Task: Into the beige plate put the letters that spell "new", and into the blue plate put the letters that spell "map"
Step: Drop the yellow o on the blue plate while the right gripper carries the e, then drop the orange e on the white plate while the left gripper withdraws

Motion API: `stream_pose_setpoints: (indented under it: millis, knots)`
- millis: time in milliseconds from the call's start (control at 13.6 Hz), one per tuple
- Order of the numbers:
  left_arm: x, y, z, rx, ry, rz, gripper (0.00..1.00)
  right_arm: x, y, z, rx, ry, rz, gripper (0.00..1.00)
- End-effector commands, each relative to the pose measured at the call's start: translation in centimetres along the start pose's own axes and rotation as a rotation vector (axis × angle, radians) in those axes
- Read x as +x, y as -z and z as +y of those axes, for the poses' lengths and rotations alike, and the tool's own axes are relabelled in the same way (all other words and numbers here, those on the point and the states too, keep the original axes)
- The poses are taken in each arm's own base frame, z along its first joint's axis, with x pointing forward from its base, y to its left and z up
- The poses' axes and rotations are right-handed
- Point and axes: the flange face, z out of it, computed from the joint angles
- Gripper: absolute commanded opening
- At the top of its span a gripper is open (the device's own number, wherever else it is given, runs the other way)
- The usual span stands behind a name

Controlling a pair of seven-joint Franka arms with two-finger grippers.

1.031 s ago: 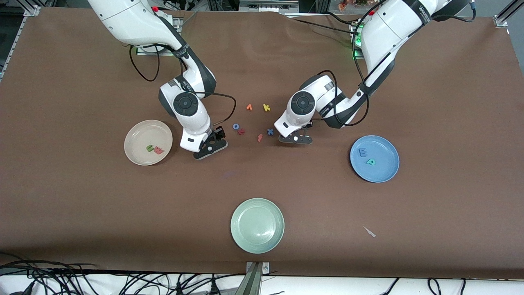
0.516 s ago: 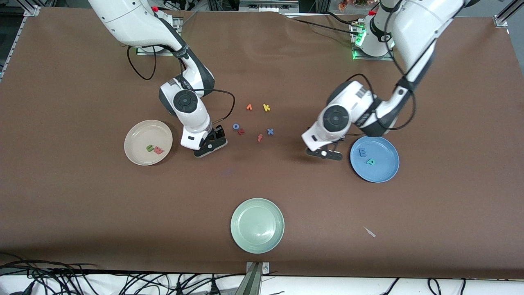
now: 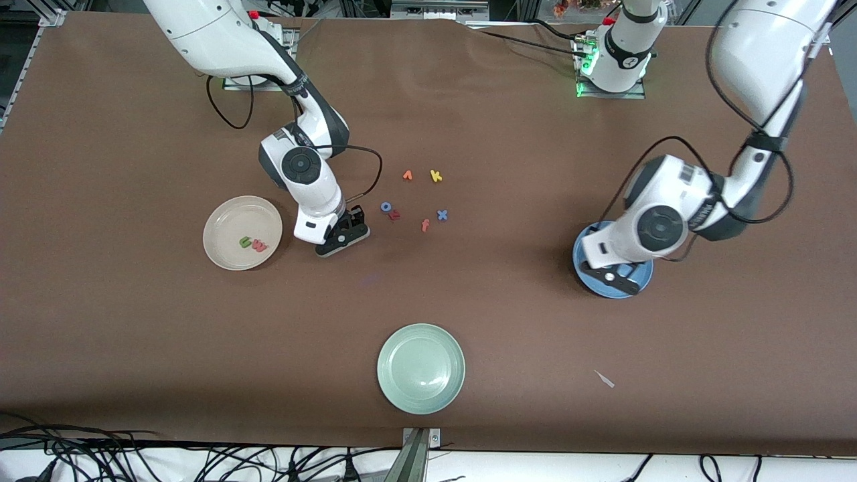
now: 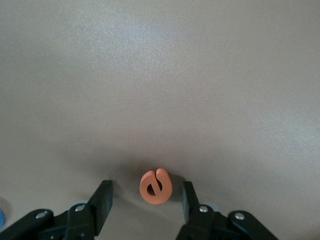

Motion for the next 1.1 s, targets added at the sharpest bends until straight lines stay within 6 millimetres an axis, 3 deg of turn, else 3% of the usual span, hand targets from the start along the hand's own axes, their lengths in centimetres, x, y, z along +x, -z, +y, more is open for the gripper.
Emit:
stream_pose_setpoints:
  millis: [0,74,147,221,368,516,737,958,1031]
  knots:
    - [-0.8,-1.4,-1.3,-0.002,-0.077,-0.011,0.63,-0.1,0.0,-0.1,-0.006,0.001,0.016,0.52]
    - [-0.7,-1.3,-1.4,-0.001,-0.074,-0.008,1.0,-0.1,0.0,-0.1,-0.006,0.001,0.016,0.47]
    - [-0.6,-1.0,-1.1,0.001,-0.077,-0.01,1.0,-0.1,0.0,-0.1,-0.006,0.002,0.016,0.45]
    - [-0.6,-0.2,-0.6,0.007,-0.083,-0.006,1.0,-0.1,0.0,-0.1,-0.006,0.002,0.016,0.36]
    - [-1.1,3.4,1.9,0.022,-0.1,-0.019,1.0,0.0,0.1,0.1,-0.006,0.008,0.017,0.19]
    - [-2.3,8.1,4.5,0.061,-0.083,-0.039,1.0,0.2,0.6,1.1,-0.016,0.016,0.021,0.16]
    - [-5.3,16.5,7.4,0.035,0.023,-0.061,1.0,0.2,3.3,5.1,-0.069,0.078,-0.02,0.16]
    - [-6.8,26.7,5.9,0.003,0.067,0.045,1.0,-0.6,8.0,9.0,-0.118,0.145,-0.136,0.16]
    - [-7.6,28.7,6.5,0.011,0.091,0.082,1.0,-1.6,9.8,10.3,-0.126,0.16,-0.191,0.16]
